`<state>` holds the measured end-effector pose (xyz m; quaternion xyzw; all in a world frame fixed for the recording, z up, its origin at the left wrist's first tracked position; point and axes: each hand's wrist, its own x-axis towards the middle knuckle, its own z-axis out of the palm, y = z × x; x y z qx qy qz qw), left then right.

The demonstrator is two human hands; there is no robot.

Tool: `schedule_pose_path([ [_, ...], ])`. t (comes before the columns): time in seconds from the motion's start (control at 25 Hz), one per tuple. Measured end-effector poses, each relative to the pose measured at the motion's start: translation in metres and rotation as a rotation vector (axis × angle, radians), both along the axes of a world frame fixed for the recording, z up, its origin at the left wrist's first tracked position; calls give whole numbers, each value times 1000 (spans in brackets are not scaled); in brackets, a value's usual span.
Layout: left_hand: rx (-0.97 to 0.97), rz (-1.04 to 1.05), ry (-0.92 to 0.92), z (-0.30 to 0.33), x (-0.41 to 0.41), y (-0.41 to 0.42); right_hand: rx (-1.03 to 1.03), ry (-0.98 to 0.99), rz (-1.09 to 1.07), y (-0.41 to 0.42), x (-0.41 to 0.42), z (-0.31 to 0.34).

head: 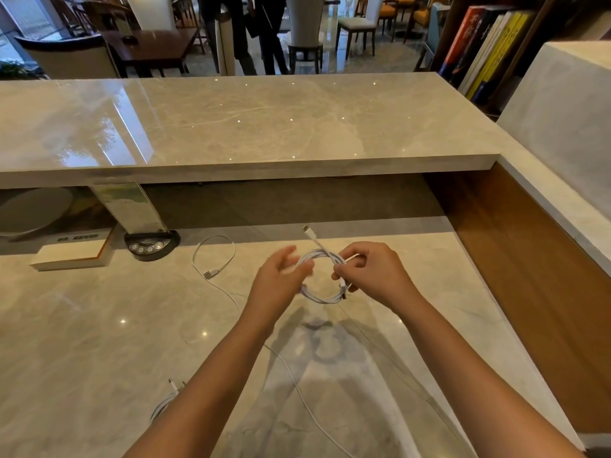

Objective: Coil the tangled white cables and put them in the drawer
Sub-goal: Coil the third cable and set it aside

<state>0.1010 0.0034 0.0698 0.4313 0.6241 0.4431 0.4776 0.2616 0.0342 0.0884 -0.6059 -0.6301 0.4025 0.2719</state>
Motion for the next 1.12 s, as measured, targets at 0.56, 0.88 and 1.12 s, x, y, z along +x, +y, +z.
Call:
schedule_pose_path([
  [0.56,-6,-144,-188,-4,-5,0,-225,126,64,8,15,-4],
  [0.88,75,-107,92,-33,-5,1,-357,281,-82,3,9,-23],
  [1.12,594,-285,669,-44,-18,-7,-206,190,-125,-1,7,-28],
])
